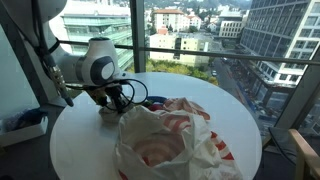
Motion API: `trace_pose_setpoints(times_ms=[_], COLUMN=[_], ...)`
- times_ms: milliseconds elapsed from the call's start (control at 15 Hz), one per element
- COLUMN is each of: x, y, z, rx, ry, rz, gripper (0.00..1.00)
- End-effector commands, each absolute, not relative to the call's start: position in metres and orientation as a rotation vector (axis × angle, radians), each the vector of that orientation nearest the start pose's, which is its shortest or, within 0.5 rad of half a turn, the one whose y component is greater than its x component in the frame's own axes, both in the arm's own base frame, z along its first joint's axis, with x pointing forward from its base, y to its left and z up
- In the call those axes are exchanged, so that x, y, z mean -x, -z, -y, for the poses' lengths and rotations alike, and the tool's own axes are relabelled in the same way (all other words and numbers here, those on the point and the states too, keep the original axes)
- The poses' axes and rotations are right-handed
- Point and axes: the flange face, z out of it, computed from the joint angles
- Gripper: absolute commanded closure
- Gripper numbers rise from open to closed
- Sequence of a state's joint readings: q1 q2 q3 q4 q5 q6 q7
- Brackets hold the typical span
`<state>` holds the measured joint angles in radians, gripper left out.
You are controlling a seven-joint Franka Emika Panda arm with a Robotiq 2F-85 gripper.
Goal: Use the white towel to wipe the table surface
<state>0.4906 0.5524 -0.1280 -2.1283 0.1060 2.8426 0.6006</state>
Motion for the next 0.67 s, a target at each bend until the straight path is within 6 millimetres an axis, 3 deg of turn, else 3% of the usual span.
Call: trace_pose_setpoints(times_ms=[0, 267, 400, 467, 533, 600], x=[-0.547, -0.540, -0.540, -0.534, -0.543, -0.541], y=[-0.171, -0.156, -0.158, -0.163, -0.157, -0.157], z=[-0.186, -0.172, -0.173, -0.176, -0.174, -0.174], rx=[3.044, 3.080, 3.048, 3.031, 3.058, 3.050], ry=[0.162, -0.007, -0.079, -0.141, -0.043, -0.082], rz=[-0.552, -0.597, -0.620, -0.603, -0.606, -0.612], gripper=[0.94, 0.96, 0.95, 0.60, 0.84, 0.79])
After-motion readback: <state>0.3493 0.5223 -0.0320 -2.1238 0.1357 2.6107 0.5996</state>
